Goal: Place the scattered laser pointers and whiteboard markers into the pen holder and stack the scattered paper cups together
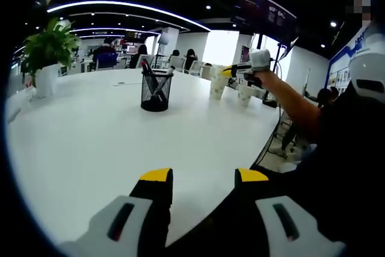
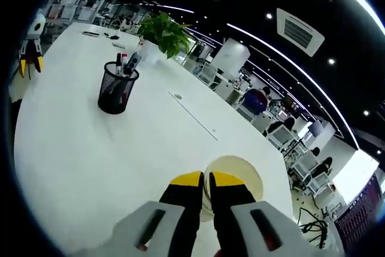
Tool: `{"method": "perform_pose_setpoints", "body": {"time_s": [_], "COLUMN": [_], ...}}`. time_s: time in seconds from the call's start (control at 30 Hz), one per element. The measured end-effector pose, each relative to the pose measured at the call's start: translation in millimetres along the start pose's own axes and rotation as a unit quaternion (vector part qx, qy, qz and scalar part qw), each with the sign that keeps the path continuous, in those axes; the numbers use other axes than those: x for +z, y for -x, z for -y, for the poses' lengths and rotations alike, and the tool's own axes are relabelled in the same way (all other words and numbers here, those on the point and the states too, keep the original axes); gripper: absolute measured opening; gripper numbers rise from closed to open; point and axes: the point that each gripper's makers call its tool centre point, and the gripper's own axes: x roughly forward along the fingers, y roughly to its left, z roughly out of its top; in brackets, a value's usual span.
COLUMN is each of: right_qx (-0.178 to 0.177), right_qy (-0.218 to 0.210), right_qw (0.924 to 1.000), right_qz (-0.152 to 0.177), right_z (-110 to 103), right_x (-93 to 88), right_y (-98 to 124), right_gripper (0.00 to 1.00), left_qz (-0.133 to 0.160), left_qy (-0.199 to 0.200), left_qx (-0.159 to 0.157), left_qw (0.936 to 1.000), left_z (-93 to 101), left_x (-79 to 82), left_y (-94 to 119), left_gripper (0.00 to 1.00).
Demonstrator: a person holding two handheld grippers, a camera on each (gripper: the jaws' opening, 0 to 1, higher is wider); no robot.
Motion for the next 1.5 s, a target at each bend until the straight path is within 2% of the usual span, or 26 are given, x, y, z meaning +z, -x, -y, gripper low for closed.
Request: {"method": "perform_pose_setpoints", "body": {"time_s": [0.6, 0.8, 1.5], "right_qx": [-0.008, -0.004, -0.012], "right_qy": [0.004, -0.004, -0.020], "right_qw": [1.0000, 1.0000, 0.9997], "right_qz": [0.001, 0.001, 0.010], "right_z": [4.1, -0.1, -8.8], "right_x": [3.3, 1.9, -3.2], "right_y": [5.0, 4.9, 18.4], "right_gripper": [0.12, 0.16, 0.18], "left_qz": [0.001, 0.001, 0.002], "left_qy": [0.000, -0.002, -0.009], "left_qx": [0.000, -0.001, -0.004], "left_qw": [1.0000, 1.0000, 0.9999], "left_z": [1.0, 2.0, 6.4], "left_x": [-0.9, -0.6, 4.1], "left_y": [0.8, 0.9, 1.1], "left_gripper": [0.42, 0.42, 0.42]}}
